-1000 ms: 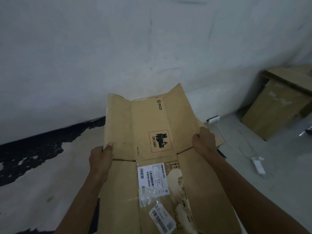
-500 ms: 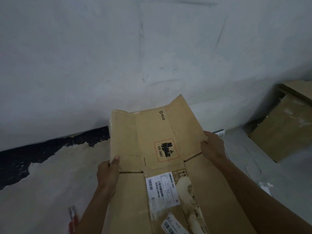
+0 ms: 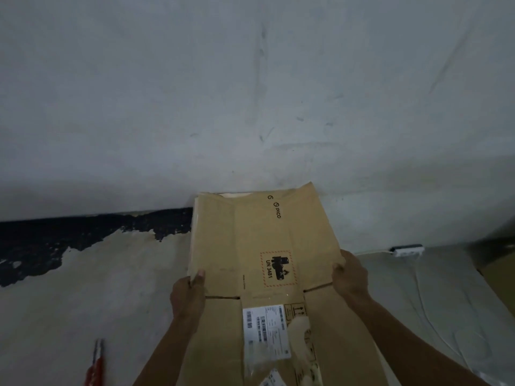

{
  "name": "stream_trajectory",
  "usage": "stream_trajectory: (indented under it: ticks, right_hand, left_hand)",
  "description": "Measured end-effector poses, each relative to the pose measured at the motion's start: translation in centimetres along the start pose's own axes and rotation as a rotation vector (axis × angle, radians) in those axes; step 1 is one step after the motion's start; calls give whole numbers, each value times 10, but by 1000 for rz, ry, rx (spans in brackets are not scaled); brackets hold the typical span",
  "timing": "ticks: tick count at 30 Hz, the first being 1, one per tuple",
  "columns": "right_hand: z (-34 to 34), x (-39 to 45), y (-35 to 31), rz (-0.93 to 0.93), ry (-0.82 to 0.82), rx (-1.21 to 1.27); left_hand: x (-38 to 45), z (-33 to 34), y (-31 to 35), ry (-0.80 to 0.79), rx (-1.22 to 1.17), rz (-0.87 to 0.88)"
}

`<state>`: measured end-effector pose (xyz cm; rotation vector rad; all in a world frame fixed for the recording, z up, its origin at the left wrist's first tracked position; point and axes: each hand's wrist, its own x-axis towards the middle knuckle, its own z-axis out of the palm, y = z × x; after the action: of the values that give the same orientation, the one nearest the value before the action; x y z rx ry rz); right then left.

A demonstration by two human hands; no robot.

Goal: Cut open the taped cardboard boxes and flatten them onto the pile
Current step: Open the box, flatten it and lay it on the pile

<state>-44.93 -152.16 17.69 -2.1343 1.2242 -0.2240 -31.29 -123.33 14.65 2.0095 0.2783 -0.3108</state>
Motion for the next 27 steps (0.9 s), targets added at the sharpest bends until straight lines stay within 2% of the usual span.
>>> stream_trajectory:
  ticks: [3, 8, 11, 16, 21, 25, 27]
  right_hand:
    - [11, 18, 12, 100, -56, -31]
    - [25, 35, 34, 110, -157, -116]
    - [31, 37, 37, 154, -109, -78]
    - [44, 59, 27, 127, -31, -52]
    - [50, 73, 21, 208, -16, 117]
    - [56, 74, 17, 145, -81, 61]
    - [59, 77, 18, 150, -136, 24]
  left_hand:
    - [8, 8, 2, 96, 129, -10]
    - [10, 23, -10, 199, 348, -34]
    - [13, 36, -20, 261, 383, -29]
    - [36, 47, -27, 314, 470, -85]
    - [53, 46, -30, 226, 370, -47]
    - [55, 43, -34, 184, 204, -30]
    - [59, 42, -35, 117, 234, -31]
